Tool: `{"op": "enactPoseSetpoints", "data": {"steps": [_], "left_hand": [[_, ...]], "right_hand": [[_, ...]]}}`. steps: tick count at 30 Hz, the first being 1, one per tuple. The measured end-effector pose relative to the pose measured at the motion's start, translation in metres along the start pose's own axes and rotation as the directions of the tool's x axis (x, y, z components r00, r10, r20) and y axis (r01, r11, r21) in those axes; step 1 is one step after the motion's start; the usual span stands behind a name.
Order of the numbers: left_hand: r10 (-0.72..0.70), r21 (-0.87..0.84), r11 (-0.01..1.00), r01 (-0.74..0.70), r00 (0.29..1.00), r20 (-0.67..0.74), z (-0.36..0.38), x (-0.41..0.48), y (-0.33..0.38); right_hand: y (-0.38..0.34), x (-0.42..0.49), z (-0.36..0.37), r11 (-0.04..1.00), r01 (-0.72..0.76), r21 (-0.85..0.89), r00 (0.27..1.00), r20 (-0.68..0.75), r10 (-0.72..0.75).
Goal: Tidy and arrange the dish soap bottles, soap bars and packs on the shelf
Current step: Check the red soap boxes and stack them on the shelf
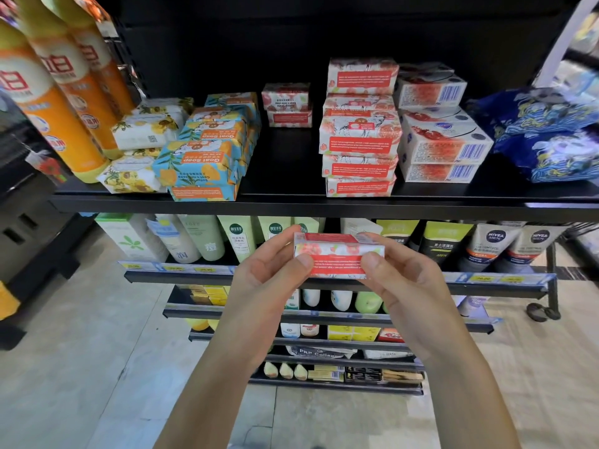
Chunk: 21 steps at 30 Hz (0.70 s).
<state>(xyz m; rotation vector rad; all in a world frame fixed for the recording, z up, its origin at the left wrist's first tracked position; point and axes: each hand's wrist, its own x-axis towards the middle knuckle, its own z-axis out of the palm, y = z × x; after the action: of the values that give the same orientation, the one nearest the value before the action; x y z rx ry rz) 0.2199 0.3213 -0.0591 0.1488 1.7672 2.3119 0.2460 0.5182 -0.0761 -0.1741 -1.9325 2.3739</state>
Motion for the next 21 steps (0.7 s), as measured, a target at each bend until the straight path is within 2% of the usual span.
{"op": "enactPoseSetpoints", "data": {"steps": [6, 11, 17, 21], "left_hand": [[-0.042, -0.021, 0.999, 0.043, 0.999, 0.031, -0.003, 0.002, 0.001], [-0.064, -0.041, 0.997, 0.064, 0.998, -0.003, -0.003, 0.002, -0.001], [-0.066, 0.0, 0.998, 0.066, 0.998, 0.011, -0.008, 0.003, -0.003], [-0.05, 0.015, 0.999, 0.05, 0.999, -0.017, -0.01, 0.005, -0.005]], "right_hand": [[-0.001, 0.0, -0.003, 0.996, 0.085, 0.034, 0.992, 0.09, -0.088], [0.002, 0.0, -0.003, 0.991, 0.13, 0.031, 0.982, 0.136, -0.133], [0.004, -0.001, -0.006, 0.991, 0.133, 0.001, 0.972, 0.196, -0.131], [0.001, -0.003, -0.001, 0.995, 0.095, -0.045, 0.983, 0.16, -0.086]]}}
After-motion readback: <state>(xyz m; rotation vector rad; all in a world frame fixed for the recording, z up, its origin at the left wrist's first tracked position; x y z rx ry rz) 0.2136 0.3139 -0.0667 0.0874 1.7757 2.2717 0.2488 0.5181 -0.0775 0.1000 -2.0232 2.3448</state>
